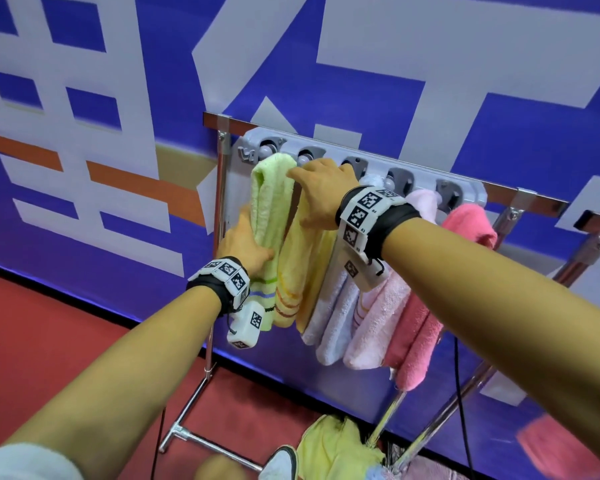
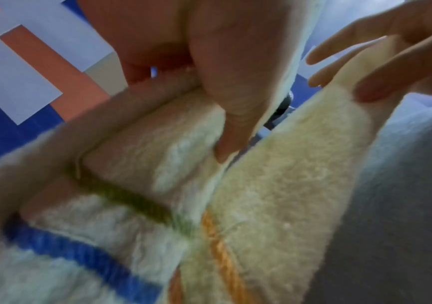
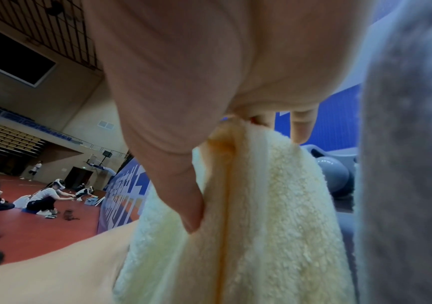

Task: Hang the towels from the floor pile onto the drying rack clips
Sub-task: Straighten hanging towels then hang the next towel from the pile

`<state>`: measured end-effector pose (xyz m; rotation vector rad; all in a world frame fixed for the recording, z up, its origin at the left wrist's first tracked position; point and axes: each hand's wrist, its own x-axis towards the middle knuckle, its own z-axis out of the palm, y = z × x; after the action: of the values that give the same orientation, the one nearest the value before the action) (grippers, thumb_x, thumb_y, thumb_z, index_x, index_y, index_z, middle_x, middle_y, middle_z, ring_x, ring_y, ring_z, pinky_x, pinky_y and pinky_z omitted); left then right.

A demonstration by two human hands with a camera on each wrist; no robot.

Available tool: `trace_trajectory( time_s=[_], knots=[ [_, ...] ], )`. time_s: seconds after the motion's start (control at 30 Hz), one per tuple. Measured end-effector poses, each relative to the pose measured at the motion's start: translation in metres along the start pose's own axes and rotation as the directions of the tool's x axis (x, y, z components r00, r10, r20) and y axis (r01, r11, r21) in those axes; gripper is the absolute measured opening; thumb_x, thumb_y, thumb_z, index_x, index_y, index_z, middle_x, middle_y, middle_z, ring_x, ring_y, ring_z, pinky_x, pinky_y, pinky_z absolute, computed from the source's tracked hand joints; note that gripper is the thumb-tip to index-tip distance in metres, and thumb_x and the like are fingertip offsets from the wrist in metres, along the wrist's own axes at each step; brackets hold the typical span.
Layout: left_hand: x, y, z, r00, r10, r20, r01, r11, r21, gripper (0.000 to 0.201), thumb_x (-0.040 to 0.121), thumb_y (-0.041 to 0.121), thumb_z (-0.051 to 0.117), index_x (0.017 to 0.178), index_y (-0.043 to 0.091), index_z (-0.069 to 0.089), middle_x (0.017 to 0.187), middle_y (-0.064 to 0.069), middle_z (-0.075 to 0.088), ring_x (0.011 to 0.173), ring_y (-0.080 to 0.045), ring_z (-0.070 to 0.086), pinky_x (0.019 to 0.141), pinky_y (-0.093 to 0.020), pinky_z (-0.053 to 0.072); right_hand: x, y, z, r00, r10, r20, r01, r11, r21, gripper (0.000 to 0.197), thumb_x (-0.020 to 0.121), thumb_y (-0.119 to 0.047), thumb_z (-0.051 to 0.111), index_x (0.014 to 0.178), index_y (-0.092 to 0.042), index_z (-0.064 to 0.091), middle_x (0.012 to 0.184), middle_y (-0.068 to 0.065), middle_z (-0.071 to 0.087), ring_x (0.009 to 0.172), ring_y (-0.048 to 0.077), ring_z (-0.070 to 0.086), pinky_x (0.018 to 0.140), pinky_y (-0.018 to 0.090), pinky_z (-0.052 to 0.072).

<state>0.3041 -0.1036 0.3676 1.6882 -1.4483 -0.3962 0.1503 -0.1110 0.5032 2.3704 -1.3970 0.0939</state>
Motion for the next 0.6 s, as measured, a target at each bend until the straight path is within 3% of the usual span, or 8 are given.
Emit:
trace_trajectory(
  time_s=[0.1, 0.17, 0.23, 0.33, 0.43, 0.5, 0.6],
  knots=[
    [-0.009, 0.013, -0.004, 0.998, 0.055, 0.018, -0.053, 0.991, -0.123, 0.104, 0.066, 0.023, 0.088, 0.147, 0.022, 0.022, 0.125, -0.004, 0.056, 0.113, -0.028, 0.056, 0.088, -0.035, 0.046, -0.01, -0.002, -0.008, 1.0, 0.003, -0.026, -0.001, 0.998, 0.059, 0.079, 0.068, -0.037, 0.073, 0.138, -0.027, 0.038, 0.123, 0.003, 0.054, 0.118, 0.029, 0.049, 0.092, 0.048, 0.044],
    [-0.015, 0.021, -0.009, 0.997, 0.073, -0.025, -0.076, 0.986, -0.151, 0.125, 0.063, 0.023, 0.089, 0.154, 0.029, 0.004, 0.151, -0.008, 0.038, 0.134, -0.03, 0.043, 0.105, -0.044, 0.043, -0.018, -0.003, -0.013, 1.0, -0.002, -0.03, 0.005, 0.996, 0.086, 0.082, 0.068, -0.039, 0.072, 0.141, -0.027, 0.035, 0.124, 0.004, 0.054, 0.116, 0.03, 0.05, 0.091, 0.047, 0.047],
    [-0.024, 0.032, -0.017, 0.991, 0.097, -0.091, -0.109, 0.984, -0.138, 0.131, 0.063, 0.021, 0.087, 0.155, 0.033, -0.006, 0.159, -0.007, 0.022, 0.143, -0.03, 0.03, 0.113, -0.05, 0.035, -0.029, -0.003, -0.019, 1.0, -0.005, -0.027, 0.008, 0.994, 0.106, 0.083, 0.068, -0.039, 0.071, 0.142, -0.027, 0.034, 0.127, 0.005, 0.053, 0.117, 0.031, 0.05, 0.092, 0.049, 0.048],
    [-0.04, 0.054, -0.028, 0.963, 0.19, -0.193, -0.212, 0.973, -0.095, 0.119, 0.068, 0.028, 0.081, 0.156, 0.029, 0.0, 0.158, -0.005, 0.021, 0.145, -0.027, 0.024, 0.117, -0.05, 0.028, -0.049, 0.004, -0.029, 0.999, 0.01, -0.05, -0.003, 0.992, 0.127, 0.079, 0.07, -0.043, 0.069, 0.14, -0.03, 0.035, 0.126, 0.005, 0.054, 0.117, 0.031, 0.05, 0.089, 0.048, 0.05],
    [-0.061, 0.086, -0.037, 0.922, 0.303, -0.241, -0.321, 0.946, -0.039, 0.088, 0.081, 0.042, 0.073, 0.147, 0.033, 0.015, 0.151, -0.008, 0.03, 0.141, -0.025, 0.028, 0.115, -0.044, 0.028, -0.077, 0.014, -0.039, 0.997, 0.029, -0.069, -0.018, 0.988, 0.153, 0.073, 0.072, -0.051, 0.066, 0.137, -0.032, 0.038, 0.125, 0.003, 0.055, 0.119, 0.031, 0.05, 0.087, 0.045, 0.047],
    [-0.07, 0.103, -0.037, 0.909, 0.36, -0.208, -0.352, 0.933, 0.074, 0.077, 0.079, 0.048, 0.068, 0.142, 0.034, 0.026, 0.151, -0.009, 0.03, 0.142, -0.027, 0.025, 0.116, -0.046, 0.028, -0.095, 0.023, -0.043, 0.993, 0.042, -0.107, -0.026, 0.988, 0.152, 0.066, 0.072, -0.057, 0.06, 0.13, -0.031, 0.042, 0.119, 0.002, 0.057, 0.118, 0.031, 0.051, 0.086, 0.045, 0.044],
    [-0.082, 0.123, -0.026, 0.905, 0.413, -0.101, -0.381, 0.894, 0.237, 0.087, 0.071, 0.065, 0.055, 0.148, 0.034, 0.03, 0.158, -0.012, 0.023, 0.149, -0.031, 0.015, 0.119, -0.051, 0.02, -0.128, 0.043, -0.048, 0.99, 0.071, -0.119, -0.058, 0.992, 0.114, 0.072, 0.073, -0.062, 0.059, 0.135, -0.029, 0.043, 0.125, 0.004, 0.055, 0.122, 0.031, 0.049, 0.091, 0.046, 0.044]
  ],
)
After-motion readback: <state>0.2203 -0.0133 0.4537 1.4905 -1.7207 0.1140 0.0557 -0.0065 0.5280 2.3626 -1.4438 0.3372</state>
